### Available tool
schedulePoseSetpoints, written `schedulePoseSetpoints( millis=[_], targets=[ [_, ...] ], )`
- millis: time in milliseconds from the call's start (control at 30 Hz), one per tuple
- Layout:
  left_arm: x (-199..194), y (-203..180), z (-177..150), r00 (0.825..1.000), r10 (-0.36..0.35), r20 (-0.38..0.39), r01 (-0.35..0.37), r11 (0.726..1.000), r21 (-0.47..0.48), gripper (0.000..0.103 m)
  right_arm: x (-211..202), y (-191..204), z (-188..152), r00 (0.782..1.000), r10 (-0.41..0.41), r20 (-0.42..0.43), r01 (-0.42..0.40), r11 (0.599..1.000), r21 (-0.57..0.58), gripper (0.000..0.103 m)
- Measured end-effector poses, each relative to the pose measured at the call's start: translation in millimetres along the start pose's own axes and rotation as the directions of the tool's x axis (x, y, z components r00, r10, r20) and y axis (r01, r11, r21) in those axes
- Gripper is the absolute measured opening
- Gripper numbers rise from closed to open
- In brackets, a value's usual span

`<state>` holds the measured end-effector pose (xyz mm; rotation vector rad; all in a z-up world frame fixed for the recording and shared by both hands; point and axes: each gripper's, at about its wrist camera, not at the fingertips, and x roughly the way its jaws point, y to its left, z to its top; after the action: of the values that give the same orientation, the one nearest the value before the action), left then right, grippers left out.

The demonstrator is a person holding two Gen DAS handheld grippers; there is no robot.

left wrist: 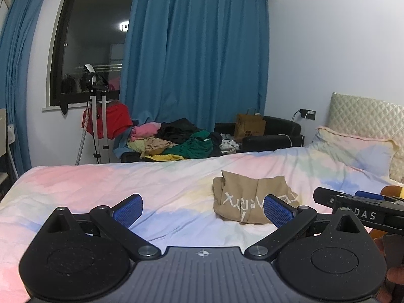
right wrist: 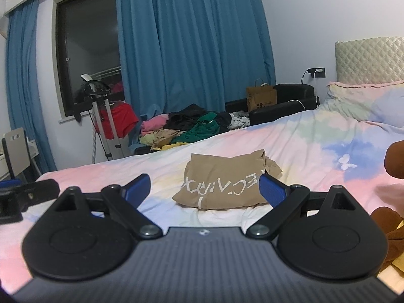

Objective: Fold clothes

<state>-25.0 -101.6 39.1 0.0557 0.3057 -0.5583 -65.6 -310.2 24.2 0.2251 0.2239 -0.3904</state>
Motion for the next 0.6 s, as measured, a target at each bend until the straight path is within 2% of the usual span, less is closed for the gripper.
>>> schedulePoseSetpoints(
  millis=[600],
  targets=[
    [4.9,5.8,-7.5,1.000,0.005,-0.020,-0.005,1.000,-0.007,0.103,-1.8,7.5,-2.4,1.000,0.003,-0.003,-0.003,0.999,-0.044,0.094]
  ],
)
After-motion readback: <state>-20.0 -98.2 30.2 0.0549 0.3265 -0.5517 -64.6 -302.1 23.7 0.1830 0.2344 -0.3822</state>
